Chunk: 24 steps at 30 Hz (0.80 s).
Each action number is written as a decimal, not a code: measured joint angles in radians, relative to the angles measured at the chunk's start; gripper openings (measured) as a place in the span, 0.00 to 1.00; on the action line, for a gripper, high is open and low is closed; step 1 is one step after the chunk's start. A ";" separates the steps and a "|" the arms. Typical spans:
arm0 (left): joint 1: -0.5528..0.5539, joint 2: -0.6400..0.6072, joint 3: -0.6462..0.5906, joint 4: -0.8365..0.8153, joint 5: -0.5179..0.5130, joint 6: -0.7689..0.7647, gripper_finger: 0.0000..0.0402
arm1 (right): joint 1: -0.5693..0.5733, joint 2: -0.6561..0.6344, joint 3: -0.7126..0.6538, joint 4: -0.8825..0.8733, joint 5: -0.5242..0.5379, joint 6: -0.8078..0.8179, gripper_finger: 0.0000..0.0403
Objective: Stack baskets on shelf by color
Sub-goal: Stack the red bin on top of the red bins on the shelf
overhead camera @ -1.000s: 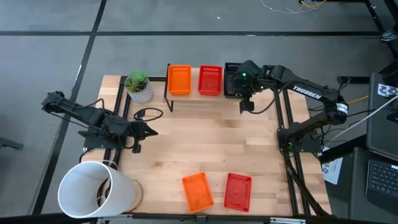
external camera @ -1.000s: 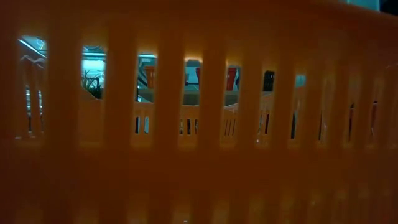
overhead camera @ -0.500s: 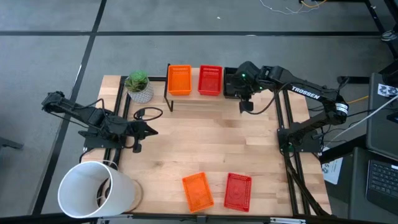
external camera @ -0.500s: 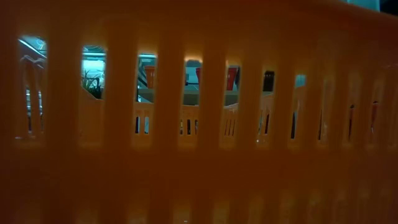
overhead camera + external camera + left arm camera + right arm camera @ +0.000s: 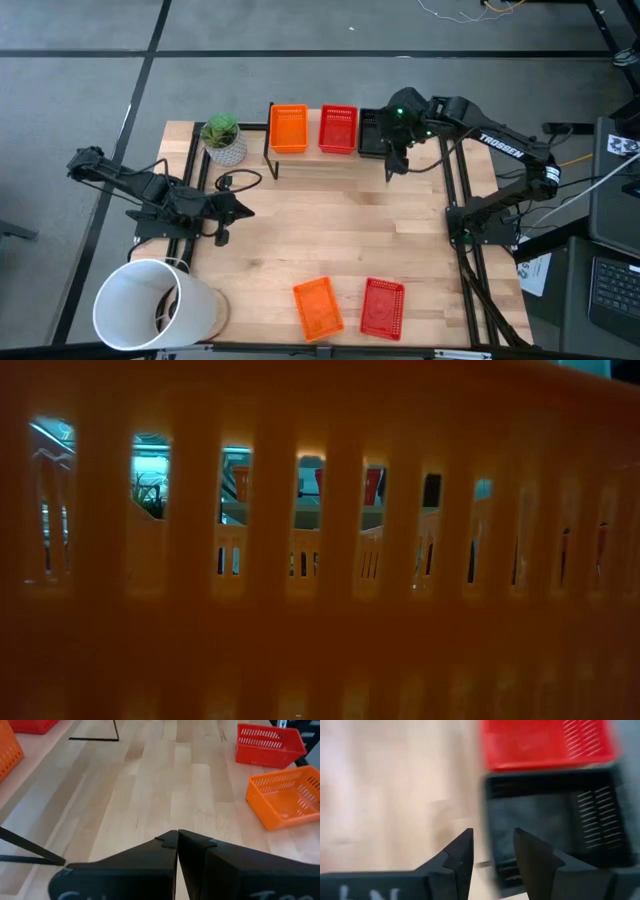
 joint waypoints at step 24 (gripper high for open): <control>-0.087 0.922 0.347 0.543 0.218 0.130 0.00 | 0.731 -0.004 -0.435 0.395 -0.215 0.568 0.34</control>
